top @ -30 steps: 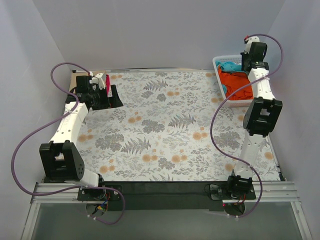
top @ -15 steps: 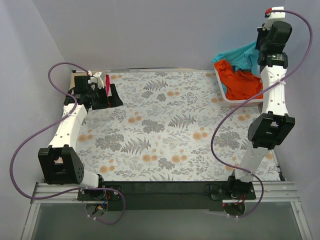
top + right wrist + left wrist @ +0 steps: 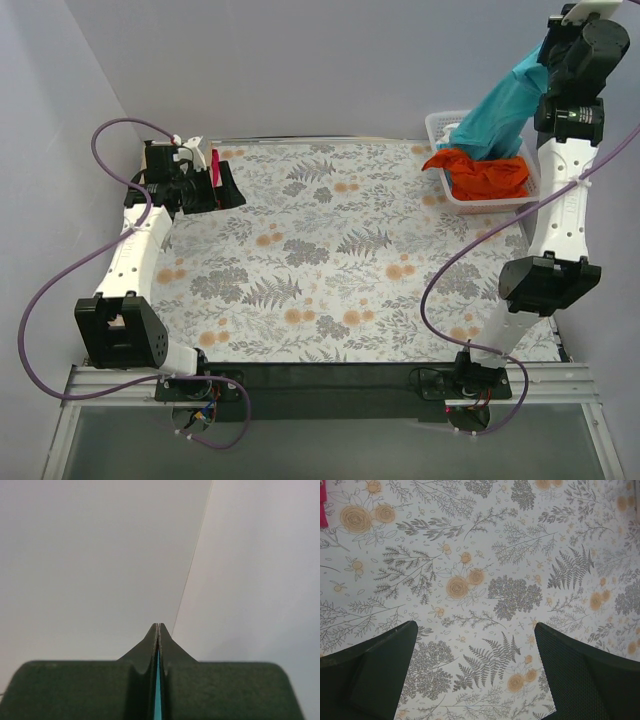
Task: Fold and stack the t-shirts
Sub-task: Move the tshirt to the center of the board
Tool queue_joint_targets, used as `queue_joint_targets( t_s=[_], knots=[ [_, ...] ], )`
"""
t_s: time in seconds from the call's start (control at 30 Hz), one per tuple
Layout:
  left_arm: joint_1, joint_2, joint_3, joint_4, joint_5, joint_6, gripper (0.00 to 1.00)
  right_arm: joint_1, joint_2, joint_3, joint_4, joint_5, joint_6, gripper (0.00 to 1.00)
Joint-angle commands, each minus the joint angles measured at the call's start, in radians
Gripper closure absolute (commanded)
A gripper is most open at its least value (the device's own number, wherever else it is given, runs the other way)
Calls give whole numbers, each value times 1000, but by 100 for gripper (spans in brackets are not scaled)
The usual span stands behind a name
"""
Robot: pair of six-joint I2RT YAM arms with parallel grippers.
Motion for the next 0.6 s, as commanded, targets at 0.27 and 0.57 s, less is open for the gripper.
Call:
queue_joint_targets(
  t_s=[0.27, 0.57],
  knots=[
    [2, -73, 23, -31, 6, -17, 2, 0, -175, 68, 234, -146, 59, 99],
    [0, -95, 17, -34, 7, -32, 2, 48, -297, 52, 323, -259, 86, 99]
  ],
)
